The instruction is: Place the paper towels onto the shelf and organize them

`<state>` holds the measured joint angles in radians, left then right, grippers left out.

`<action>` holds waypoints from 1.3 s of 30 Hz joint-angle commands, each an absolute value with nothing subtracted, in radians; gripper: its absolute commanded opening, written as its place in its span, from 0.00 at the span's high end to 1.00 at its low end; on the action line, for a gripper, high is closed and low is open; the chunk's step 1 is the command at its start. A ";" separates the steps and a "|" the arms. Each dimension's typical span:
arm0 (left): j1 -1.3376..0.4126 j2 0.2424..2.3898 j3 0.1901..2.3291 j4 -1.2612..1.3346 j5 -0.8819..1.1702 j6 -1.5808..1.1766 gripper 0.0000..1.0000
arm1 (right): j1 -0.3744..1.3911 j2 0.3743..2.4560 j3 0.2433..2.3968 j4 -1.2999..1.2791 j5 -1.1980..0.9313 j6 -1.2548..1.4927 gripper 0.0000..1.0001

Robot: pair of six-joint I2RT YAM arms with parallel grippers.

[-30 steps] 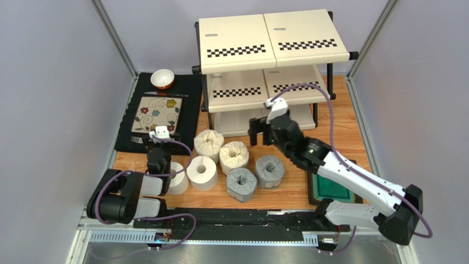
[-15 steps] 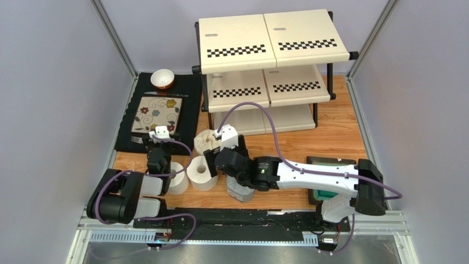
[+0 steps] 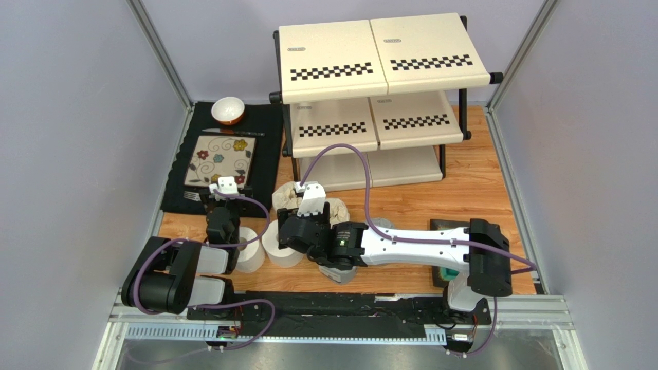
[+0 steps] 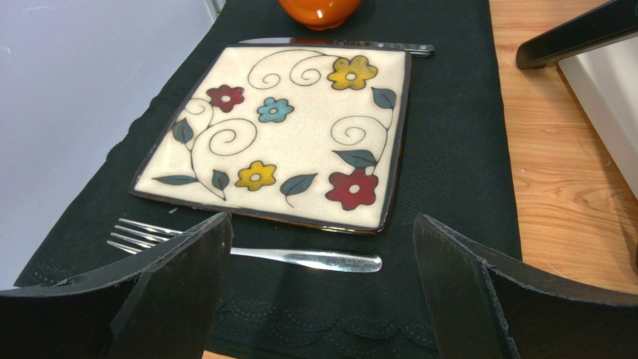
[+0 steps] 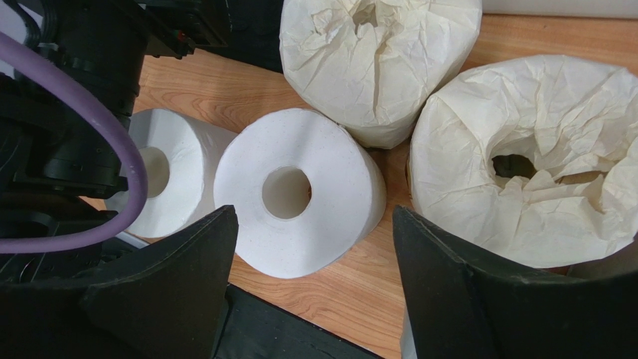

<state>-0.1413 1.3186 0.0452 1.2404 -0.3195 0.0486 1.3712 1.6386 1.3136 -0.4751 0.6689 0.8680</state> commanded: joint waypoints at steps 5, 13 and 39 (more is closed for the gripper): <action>-0.133 1.308 -0.212 1.272 -0.305 0.043 0.01 | 1.374 1.697 1.359 -0.529 0.722 1.011 0.31; -0.133 1.307 -0.213 1.272 -0.307 0.043 0.01 | 1.373 1.788 1.379 -0.526 0.698 1.037 0.31; -0.133 1.308 -0.213 1.270 -0.307 0.043 0.01 | 1.325 1.862 1.394 -0.518 0.646 1.052 0.44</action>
